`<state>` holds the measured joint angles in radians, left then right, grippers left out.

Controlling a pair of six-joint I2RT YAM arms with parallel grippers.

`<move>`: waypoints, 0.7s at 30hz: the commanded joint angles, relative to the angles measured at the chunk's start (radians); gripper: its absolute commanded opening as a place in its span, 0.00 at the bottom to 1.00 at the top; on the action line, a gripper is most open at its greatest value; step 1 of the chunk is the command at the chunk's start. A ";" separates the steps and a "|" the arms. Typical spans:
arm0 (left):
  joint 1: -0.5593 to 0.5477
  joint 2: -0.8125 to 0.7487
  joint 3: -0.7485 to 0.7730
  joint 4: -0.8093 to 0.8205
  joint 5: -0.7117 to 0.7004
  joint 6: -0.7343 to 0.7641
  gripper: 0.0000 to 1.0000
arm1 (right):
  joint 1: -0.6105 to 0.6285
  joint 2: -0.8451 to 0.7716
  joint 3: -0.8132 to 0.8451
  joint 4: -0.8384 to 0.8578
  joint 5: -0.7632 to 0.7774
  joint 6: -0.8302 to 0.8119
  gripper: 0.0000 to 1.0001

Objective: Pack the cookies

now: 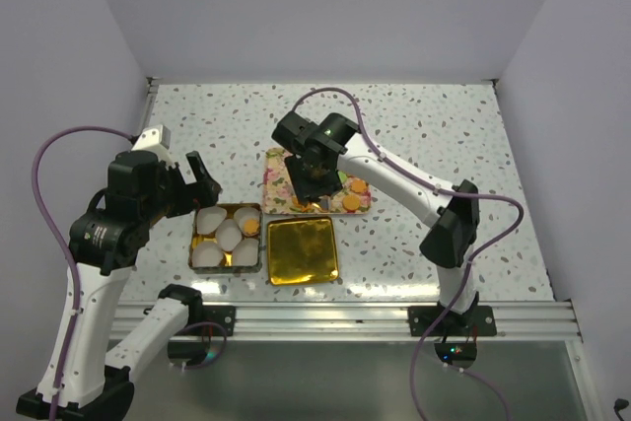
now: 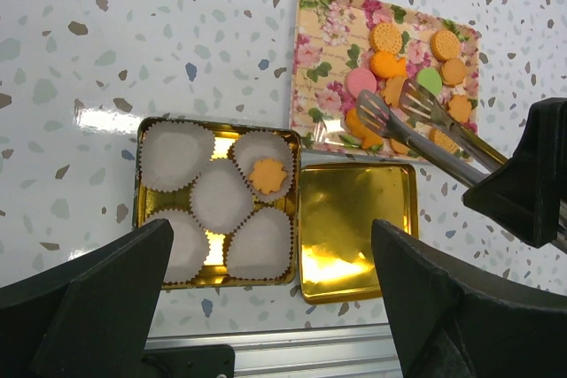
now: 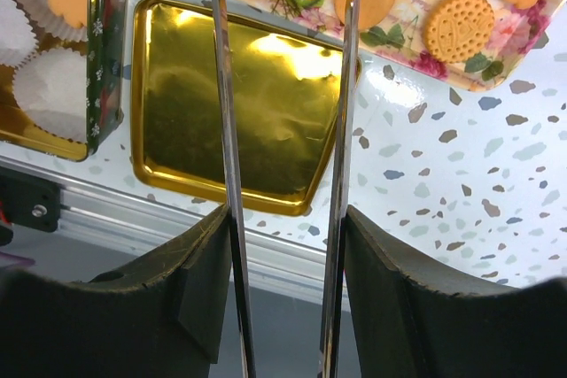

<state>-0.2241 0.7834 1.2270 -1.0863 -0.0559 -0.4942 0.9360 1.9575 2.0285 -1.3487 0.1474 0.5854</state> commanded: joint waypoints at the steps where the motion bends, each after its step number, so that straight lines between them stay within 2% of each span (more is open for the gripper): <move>1: -0.006 -0.004 0.006 0.006 0.002 0.003 1.00 | 0.001 0.001 0.007 -0.038 0.050 -0.030 0.54; 21: -0.006 0.001 0.000 0.011 -0.027 0.005 1.00 | 0.001 0.080 -0.025 -0.015 -0.029 -0.065 0.54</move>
<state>-0.2241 0.7834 1.2266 -1.0863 -0.0669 -0.4942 0.9360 2.0304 1.9999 -1.3460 0.1455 0.5331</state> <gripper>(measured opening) 0.997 0.538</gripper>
